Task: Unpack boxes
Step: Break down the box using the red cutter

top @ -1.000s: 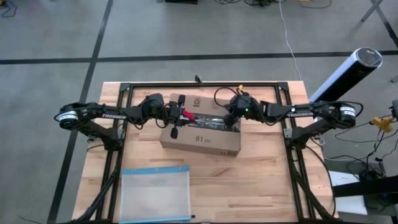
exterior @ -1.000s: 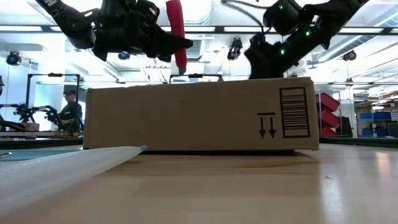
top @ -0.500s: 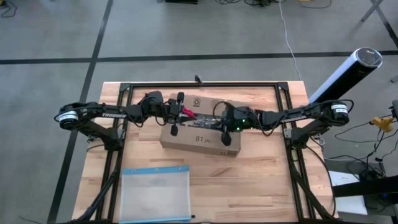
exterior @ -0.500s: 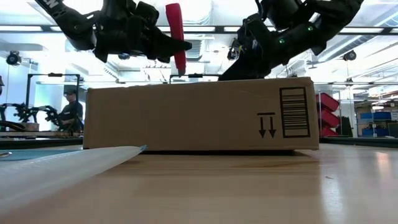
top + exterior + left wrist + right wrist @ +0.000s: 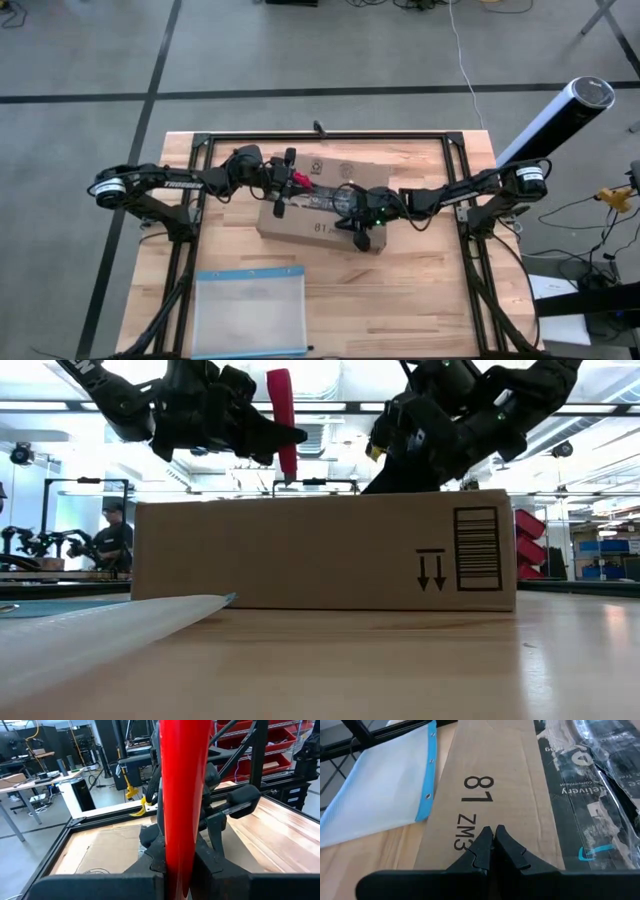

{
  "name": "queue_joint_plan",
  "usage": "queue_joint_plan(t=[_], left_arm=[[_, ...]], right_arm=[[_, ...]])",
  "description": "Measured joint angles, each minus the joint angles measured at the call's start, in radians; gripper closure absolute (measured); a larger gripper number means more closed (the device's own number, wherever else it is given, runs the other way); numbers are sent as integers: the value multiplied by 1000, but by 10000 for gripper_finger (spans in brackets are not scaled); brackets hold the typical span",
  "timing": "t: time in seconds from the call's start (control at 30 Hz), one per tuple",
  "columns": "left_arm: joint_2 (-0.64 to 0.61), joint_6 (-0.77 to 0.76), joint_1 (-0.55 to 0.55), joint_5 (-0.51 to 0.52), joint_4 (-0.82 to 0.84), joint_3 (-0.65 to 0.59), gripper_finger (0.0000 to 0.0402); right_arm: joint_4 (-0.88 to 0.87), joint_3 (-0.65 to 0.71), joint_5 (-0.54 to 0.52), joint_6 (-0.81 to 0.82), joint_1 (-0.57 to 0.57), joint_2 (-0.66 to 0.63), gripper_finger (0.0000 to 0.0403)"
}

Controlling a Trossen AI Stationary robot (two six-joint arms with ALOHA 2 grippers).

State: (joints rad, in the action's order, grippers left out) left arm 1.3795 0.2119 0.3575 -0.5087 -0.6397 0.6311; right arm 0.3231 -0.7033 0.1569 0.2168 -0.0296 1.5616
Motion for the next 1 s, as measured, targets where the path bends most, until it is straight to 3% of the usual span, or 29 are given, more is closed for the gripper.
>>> queue_joint_plan(t=[0.4,1.0], left_arm=[[116,-49,-1,-16,-120,-4,379],[258,-139,-1,-28,-252,-4,379]], right_arm=[[-44,1,75,-8,5,-4,403],[-30,4,71,-10,5,-3,403]])
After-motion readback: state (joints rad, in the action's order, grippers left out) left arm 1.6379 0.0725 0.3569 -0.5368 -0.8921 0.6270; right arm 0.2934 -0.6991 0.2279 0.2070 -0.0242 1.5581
